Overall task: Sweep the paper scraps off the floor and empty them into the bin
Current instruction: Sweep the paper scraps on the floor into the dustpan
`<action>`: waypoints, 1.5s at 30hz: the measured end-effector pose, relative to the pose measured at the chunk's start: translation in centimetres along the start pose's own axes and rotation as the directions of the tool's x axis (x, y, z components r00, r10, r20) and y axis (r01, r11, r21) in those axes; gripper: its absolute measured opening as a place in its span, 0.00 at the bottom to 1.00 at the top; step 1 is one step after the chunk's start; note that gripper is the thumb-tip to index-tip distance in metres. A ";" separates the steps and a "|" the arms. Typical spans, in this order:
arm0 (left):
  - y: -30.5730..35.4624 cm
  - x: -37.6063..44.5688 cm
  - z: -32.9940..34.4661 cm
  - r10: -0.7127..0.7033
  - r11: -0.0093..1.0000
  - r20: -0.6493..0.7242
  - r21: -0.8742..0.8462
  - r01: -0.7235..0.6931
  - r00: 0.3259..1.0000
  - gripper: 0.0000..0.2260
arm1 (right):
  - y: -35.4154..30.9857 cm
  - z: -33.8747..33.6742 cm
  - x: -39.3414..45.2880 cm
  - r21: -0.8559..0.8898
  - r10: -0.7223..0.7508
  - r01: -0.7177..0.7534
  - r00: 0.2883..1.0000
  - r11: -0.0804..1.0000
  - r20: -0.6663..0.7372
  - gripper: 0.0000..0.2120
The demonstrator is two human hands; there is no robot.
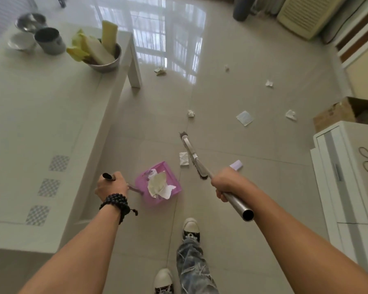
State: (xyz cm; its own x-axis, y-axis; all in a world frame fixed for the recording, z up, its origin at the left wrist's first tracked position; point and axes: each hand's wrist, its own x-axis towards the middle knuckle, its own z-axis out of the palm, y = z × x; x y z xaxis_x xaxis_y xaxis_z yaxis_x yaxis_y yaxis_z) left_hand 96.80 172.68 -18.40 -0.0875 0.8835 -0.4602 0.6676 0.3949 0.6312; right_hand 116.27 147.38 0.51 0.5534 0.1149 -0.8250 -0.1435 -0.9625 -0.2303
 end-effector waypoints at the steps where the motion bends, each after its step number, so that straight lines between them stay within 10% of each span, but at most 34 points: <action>1: 1.4 -0.3 0.6 0.019 1.000 -0.012 0.013 -0.019 1.000 0.20 | -0.1 -1.0 0.7 0.011 0.013 -0.012 1.000 1.000 -0.028 0.06; 9: 9.8 0.9 7.2 0.103 0.991 -0.006 0.086 -0.102 0.995 0.22 | -0.7 -8.0 8.2 0.027 0.054 -0.052 0.995 0.998 -0.088 0.10; 23: 19.0 -3.2 16.7 0.142 0.980 0.174 0.116 -0.164 0.974 0.16 | -4.7 -10.5 14.7 -0.018 0.038 -0.034 0.957 0.999 0.289 0.09; 45: 24.2 -17.4 28.6 0.346 0.800 0.554 0.248 -0.546 0.758 0.18 | 13.2 -16.5 10.1 0.391 0.290 -0.237 0.954 0.889 -0.080 0.12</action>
State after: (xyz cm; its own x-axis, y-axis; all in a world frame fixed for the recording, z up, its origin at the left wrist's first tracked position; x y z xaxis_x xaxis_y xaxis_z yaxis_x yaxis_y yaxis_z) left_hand 135.65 159.69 -13.01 0.5738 0.6663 -0.4762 0.7651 -0.2288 0.6018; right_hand 133.51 131.82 -2.34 0.5519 -0.1888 -0.8123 -0.5797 -0.7870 -0.2110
